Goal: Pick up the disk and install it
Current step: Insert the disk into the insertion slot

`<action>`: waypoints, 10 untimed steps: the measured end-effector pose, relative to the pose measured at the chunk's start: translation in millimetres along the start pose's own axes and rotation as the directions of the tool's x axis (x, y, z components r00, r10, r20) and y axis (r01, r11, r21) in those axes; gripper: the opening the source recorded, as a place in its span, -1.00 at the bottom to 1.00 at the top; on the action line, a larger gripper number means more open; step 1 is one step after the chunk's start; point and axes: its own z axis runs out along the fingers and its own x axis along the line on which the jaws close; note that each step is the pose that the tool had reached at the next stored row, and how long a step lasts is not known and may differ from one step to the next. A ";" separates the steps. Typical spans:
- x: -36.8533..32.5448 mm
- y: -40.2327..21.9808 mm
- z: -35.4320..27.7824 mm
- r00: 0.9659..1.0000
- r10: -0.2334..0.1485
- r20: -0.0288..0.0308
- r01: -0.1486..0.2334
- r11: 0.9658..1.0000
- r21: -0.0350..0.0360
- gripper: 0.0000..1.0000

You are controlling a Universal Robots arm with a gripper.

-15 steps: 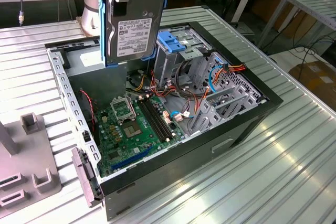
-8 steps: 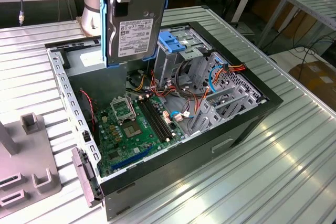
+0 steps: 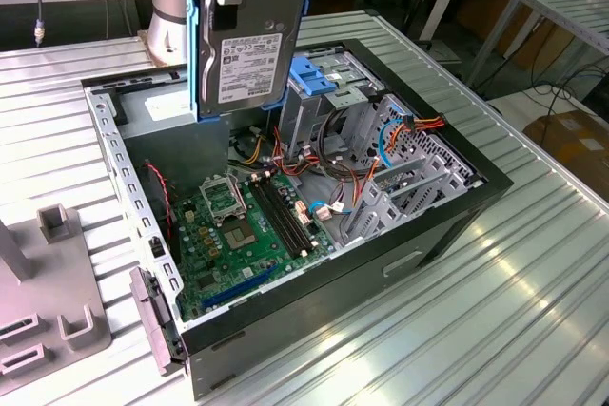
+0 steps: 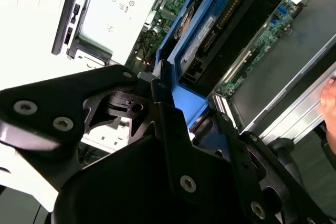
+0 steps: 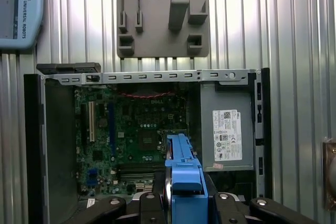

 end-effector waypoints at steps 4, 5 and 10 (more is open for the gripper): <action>0.0 -2.1 0.0 1.000 0.000 -0.001 0.000 1.000 0.000 -0.26; 0.1 -2.5 0.0 1.000 0.000 -0.002 0.000 1.000 0.000 -0.26; 0.0 -4.9 -0.1 1.000 0.000 -0.003 0.000 1.000 0.000 -0.26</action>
